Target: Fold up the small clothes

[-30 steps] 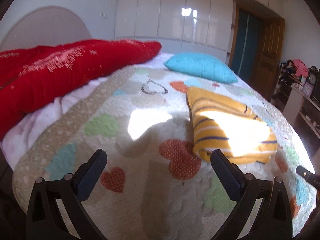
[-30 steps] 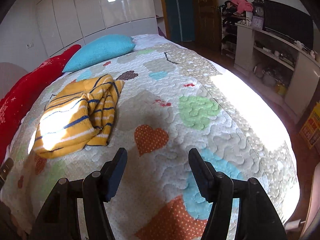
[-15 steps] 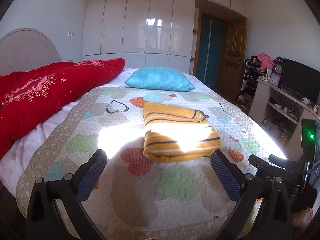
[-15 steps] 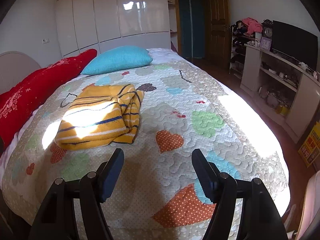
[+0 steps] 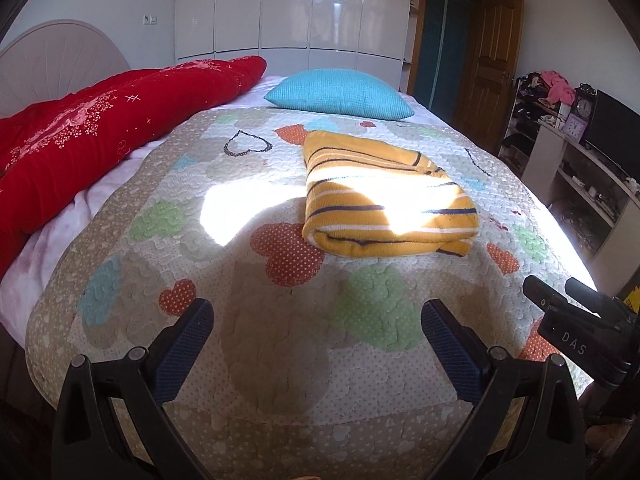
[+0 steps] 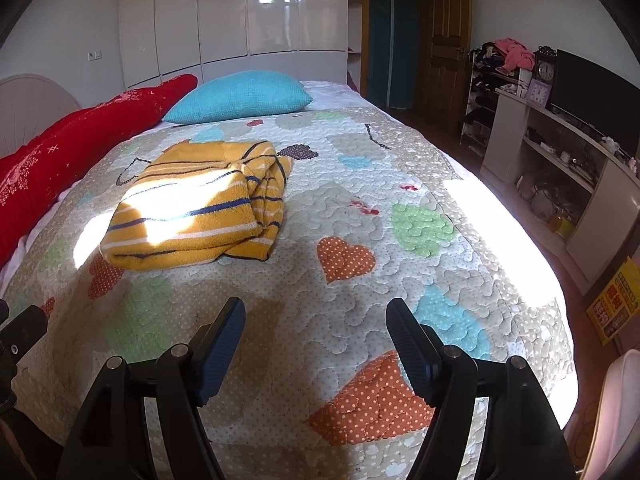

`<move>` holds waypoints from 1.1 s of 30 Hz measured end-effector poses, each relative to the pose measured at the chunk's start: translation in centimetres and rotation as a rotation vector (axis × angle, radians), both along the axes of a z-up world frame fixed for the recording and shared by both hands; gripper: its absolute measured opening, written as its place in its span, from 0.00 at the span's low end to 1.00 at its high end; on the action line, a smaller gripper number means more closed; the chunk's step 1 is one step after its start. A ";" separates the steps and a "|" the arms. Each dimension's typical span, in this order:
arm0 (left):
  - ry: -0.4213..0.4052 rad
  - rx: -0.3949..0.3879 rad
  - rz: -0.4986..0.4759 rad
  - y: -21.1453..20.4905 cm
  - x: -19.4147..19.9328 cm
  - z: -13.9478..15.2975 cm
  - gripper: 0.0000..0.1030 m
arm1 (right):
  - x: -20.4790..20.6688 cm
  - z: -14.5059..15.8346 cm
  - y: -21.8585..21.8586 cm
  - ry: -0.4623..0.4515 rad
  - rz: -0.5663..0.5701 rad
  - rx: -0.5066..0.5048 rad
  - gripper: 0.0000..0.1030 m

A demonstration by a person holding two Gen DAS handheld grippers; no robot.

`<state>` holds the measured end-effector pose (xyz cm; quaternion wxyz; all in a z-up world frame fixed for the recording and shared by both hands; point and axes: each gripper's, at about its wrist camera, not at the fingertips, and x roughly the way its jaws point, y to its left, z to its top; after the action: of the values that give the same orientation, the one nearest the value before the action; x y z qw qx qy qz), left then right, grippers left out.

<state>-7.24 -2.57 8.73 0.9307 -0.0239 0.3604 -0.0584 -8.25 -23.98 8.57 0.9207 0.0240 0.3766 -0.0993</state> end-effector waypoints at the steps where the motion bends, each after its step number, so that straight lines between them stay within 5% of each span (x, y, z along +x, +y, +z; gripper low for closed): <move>1: 0.003 -0.001 0.002 0.0 0.0 -0.1 1.00 | 0.0 -0.1 0.2 0.002 0.005 -0.007 0.75; 33: 0.087 -0.025 -0.009 -0.2 0.6 -1.9 1.00 | 0.5 -1.6 2.3 0.057 0.040 -0.072 0.77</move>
<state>-6.65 -2.74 6.85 0.9135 -0.0366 0.3997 -0.0661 -7.77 -21.66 7.02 0.9116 -0.0197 0.3994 -0.0949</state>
